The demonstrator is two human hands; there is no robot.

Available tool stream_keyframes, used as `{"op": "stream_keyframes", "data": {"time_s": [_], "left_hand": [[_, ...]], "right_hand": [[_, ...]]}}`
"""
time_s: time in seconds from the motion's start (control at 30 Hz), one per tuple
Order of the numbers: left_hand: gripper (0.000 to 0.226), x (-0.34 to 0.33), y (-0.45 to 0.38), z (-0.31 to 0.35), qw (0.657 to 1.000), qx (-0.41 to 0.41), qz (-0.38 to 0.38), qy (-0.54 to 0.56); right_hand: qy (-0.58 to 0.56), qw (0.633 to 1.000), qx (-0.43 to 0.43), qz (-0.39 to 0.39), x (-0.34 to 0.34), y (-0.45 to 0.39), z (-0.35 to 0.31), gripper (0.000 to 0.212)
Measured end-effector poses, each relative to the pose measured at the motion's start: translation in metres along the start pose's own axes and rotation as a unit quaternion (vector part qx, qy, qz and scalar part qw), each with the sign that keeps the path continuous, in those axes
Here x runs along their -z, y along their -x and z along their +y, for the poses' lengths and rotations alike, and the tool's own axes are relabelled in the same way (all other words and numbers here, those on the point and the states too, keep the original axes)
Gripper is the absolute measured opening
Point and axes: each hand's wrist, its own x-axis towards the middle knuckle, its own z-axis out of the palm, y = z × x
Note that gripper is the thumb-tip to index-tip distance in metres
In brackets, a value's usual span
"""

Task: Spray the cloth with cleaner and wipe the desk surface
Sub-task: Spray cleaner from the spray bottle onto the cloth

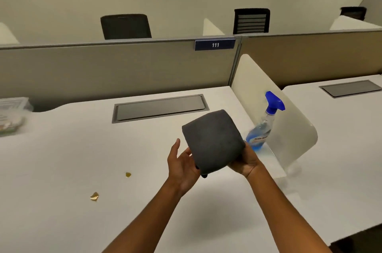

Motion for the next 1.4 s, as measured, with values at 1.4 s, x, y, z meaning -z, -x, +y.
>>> {"op": "stream_keyframes", "data": {"time_s": [1.4], "left_hand": [[0.023,0.011,-0.011,-0.009,0.992,-0.016,0.036,-0.123]], "right_hand": [[0.486,0.655,0.271,0.511,0.062,-0.004,-0.128,0.076]]}}
